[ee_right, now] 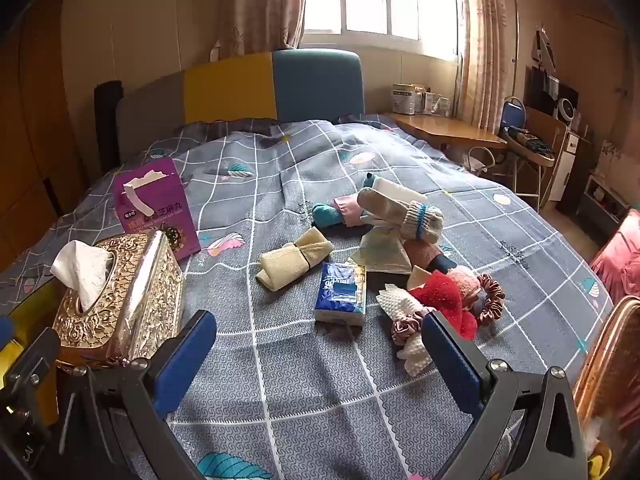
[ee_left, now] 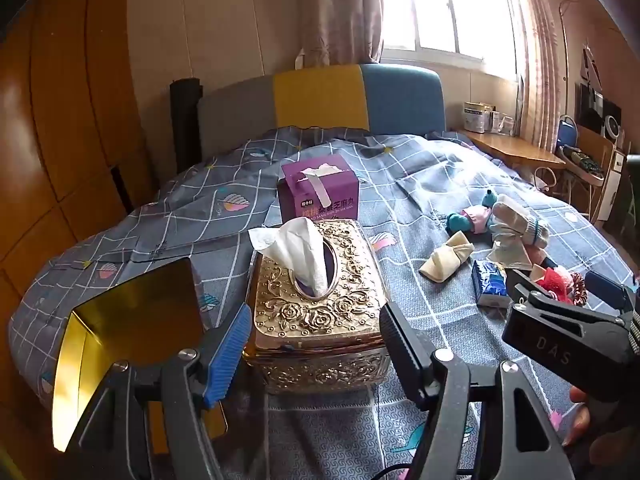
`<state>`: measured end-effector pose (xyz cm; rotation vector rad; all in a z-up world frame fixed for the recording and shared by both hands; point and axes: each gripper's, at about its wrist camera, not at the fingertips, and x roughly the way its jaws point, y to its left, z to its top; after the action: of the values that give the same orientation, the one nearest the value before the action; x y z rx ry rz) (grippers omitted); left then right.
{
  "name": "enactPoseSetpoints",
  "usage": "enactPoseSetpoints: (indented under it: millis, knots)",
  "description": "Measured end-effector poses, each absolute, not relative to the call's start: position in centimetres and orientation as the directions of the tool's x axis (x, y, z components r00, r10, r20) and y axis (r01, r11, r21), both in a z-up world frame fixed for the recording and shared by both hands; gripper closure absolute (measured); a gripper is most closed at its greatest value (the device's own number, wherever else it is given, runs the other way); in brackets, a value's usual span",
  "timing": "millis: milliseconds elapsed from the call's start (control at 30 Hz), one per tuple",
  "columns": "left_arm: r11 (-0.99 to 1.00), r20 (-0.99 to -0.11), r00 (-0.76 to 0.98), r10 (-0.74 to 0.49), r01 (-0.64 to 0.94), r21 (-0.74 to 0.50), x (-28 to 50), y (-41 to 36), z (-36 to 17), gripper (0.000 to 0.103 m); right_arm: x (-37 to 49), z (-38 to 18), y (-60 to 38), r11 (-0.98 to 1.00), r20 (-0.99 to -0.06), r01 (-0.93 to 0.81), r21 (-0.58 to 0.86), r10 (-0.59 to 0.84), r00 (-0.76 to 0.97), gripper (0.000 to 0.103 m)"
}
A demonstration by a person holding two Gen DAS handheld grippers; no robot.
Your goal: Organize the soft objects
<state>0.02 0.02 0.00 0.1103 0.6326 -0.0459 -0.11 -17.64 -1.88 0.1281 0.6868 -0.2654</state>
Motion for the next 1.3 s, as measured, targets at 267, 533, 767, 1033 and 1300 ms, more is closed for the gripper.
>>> enactPoseSetpoints:
  millis: [267,533,767,1033,1300]
  knots:
    - [0.992,-0.592,0.806,-0.017,0.090,0.093,-0.1,0.9,-0.2,0.036,-0.3,-1.8,-17.5,0.958,-0.616,0.287,0.003,-0.224,0.756,0.000]
    - [0.990,-0.594,0.804,0.009,0.075,0.116,-0.1,-0.3,0.0,0.036,-0.6,-1.4,-17.5,0.958,-0.607,0.285,0.016,-0.218,0.764,0.000]
    - [0.992,-0.594,0.804,0.020,0.058,0.112,-0.2,0.1,0.0,0.036,-0.7,-1.2,-17.1,0.961,-0.604,0.276,0.023,-0.207,0.769,0.000]
    - [0.993,-0.595,0.803,0.025,0.048,0.107,-0.3,0.6,-0.1,0.036,-0.8,-1.0,-16.9,0.962,-0.598,0.272,0.022,-0.205,0.775,0.000]
    - [0.995,-0.601,0.798,0.042,0.023,0.101,-0.2,1.5,-0.2,0.036,-0.7,-1.3,-16.8,0.963,-0.604,0.267,0.017,-0.203,0.771,0.000]
